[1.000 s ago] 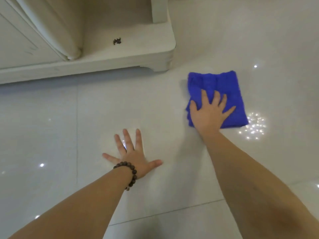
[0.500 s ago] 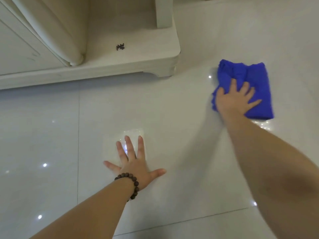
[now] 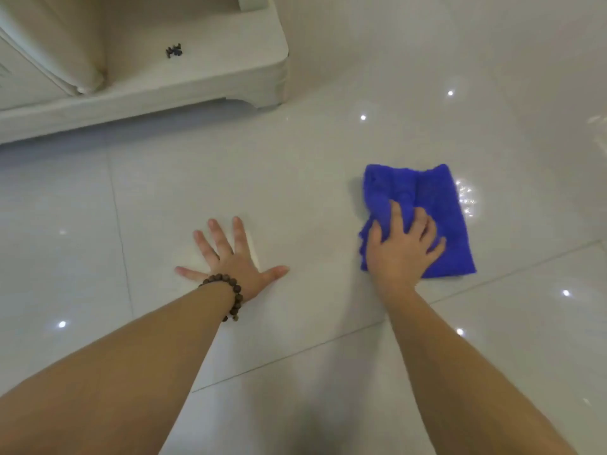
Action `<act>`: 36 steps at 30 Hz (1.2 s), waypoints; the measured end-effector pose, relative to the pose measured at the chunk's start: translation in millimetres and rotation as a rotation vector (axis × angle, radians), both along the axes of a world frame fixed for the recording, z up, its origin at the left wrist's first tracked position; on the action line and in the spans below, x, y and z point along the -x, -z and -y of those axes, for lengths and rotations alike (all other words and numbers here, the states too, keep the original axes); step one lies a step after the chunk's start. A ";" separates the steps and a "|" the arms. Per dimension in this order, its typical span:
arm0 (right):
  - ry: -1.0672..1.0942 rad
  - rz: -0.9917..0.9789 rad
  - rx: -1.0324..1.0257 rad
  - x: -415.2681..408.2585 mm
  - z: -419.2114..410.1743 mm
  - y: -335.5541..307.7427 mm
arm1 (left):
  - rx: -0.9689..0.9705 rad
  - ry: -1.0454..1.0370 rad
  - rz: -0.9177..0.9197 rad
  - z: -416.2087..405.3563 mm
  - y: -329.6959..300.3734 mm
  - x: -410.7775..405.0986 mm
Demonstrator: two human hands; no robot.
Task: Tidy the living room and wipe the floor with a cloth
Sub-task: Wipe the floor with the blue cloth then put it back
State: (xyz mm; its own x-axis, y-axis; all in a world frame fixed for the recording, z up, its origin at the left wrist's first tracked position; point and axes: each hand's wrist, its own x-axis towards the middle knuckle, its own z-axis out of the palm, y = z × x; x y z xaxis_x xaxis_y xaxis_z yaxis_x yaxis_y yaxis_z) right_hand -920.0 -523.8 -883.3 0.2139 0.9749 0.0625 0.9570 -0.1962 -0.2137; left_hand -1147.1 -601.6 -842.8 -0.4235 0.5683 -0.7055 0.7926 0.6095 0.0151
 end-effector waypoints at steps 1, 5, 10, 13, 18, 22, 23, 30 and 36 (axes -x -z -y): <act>-0.167 0.017 -0.009 30.9 33.8 2.3 | -0.010 0.000 0.002 1.4 -0.5 -0.9; -0.711 0.055 0.043 34.8 84.9 3.0 | -0.097 0.002 0.018 8.1 2.5 2.6; 0.047 -0.008 0.069 -90.3 79.1 -3.9 | -0.283 0.067 -0.010 59.4 6.6 5.8; 0.091 -0.025 0.085 -27.8 135.6 -8.6 | -0.284 0.083 -0.014 119.6 7.8 -6.9; -0.443 0.045 0.301 26.4 188.8 -26.2 | -0.079 0.122 -0.028 204.3 0.8 2.3; -0.510 -0.017 0.508 1.7 167.8 -60.9 | 0.031 0.190 0.005 209.7 -5.5 13.1; -0.495 -0.014 0.508 2.3 164.8 -66.5 | 0.039 0.197 0.004 208.5 -7.8 13.0; -0.434 0.180 0.414 24.5 165.8 -19.3 | 0.030 0.223 -0.016 209.4 -1.4 13.4; -0.495 0.190 0.294 7.2 157.9 -4.3 | -0.017 0.225 -0.013 213.7 5.7 15.6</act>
